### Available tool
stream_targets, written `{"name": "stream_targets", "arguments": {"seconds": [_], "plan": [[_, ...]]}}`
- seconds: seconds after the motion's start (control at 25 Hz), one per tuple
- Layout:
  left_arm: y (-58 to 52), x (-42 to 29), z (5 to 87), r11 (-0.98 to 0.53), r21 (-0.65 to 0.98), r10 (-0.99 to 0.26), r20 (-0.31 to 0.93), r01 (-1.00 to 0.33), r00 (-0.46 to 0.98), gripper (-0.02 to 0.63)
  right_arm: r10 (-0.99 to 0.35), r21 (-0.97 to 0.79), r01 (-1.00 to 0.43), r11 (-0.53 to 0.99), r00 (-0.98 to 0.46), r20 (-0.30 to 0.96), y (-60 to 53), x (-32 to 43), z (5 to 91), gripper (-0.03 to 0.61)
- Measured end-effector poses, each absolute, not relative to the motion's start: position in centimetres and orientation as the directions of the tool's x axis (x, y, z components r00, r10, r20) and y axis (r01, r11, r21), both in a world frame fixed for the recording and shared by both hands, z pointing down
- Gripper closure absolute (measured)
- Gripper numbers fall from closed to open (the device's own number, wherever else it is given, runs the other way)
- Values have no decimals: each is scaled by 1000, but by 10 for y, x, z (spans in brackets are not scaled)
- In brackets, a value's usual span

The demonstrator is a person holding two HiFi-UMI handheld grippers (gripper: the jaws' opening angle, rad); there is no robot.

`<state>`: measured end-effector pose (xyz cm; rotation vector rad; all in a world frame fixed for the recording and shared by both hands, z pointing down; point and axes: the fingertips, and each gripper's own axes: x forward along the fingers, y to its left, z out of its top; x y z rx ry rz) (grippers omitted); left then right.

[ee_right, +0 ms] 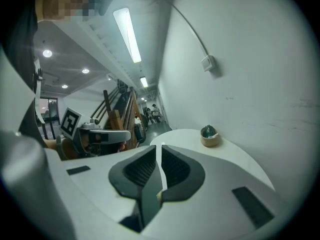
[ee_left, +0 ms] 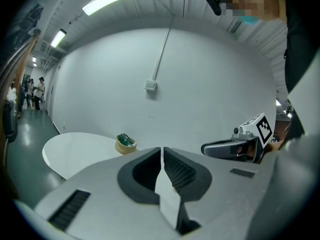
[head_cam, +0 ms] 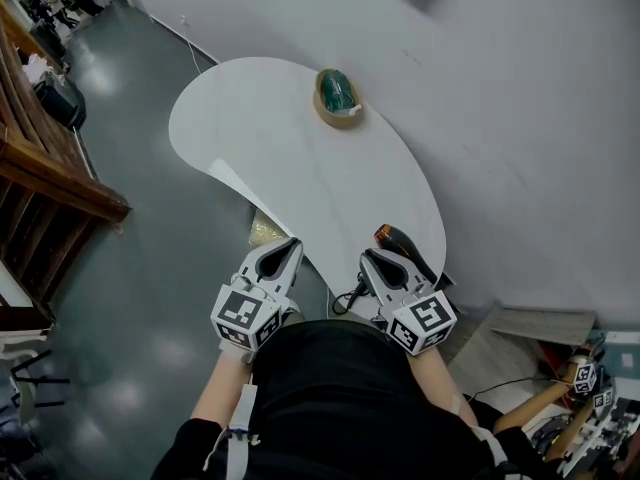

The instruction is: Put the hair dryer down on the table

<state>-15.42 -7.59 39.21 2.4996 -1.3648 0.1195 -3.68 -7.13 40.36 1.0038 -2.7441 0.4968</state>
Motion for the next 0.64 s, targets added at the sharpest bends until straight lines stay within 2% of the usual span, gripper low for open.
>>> {"name": "stream_targets", "arguments": {"seconds": [0.64], "plan": [[-75, -141, 403, -511, 227, -797, 237, -829, 556, 603, -603, -271, -668, 693, -743, 291, -67, -19, 412, 535]]}}
